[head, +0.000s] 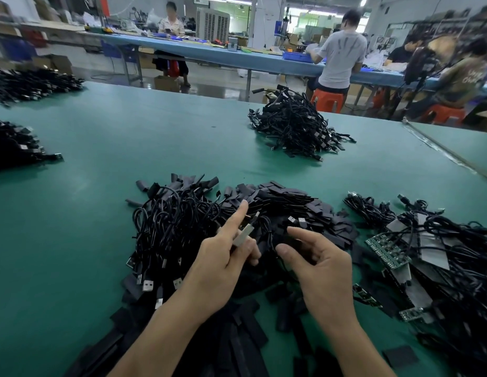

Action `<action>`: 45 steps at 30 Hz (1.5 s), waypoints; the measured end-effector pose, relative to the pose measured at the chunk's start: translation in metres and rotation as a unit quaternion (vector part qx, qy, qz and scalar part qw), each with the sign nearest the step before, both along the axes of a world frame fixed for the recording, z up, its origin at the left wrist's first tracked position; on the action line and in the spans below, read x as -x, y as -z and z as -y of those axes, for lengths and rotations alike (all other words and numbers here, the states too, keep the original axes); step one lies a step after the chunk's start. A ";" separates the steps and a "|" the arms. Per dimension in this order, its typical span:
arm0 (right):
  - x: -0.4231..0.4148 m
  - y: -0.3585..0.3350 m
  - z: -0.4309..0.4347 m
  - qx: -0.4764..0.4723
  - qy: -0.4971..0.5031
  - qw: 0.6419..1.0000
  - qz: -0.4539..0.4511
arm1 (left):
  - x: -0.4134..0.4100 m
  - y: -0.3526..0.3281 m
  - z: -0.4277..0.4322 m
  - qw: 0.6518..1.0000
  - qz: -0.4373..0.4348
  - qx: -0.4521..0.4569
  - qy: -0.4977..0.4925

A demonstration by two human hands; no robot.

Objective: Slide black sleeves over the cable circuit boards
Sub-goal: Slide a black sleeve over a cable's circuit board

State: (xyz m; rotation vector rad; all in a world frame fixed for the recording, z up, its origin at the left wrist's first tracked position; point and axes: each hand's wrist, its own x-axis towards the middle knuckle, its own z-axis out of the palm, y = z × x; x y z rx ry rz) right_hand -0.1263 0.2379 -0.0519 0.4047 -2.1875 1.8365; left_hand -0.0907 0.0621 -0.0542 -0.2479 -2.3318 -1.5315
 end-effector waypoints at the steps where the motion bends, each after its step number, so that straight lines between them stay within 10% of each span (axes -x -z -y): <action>1: 0.001 0.001 -0.001 0.006 -0.001 1.000 0.005 | 0.000 0.000 0.001 1.000 0.002 -0.004 -0.005; 12: 0.001 0.001 -0.001 -0.047 -0.021 0.999 0.007 | -0.008 -0.011 -0.005 0.999 -0.022 -0.039 0.009; 28: 0.004 0.004 -0.012 -0.133 -0.019 0.991 0.002 | -0.010 -0.008 -0.006 0.968 -0.070 0.231 -0.064; 45: 0.006 -0.007 -0.016 0.004 -0.073 0.997 0.038 | -0.008 -0.008 -0.001 0.998 -0.003 0.035 -0.061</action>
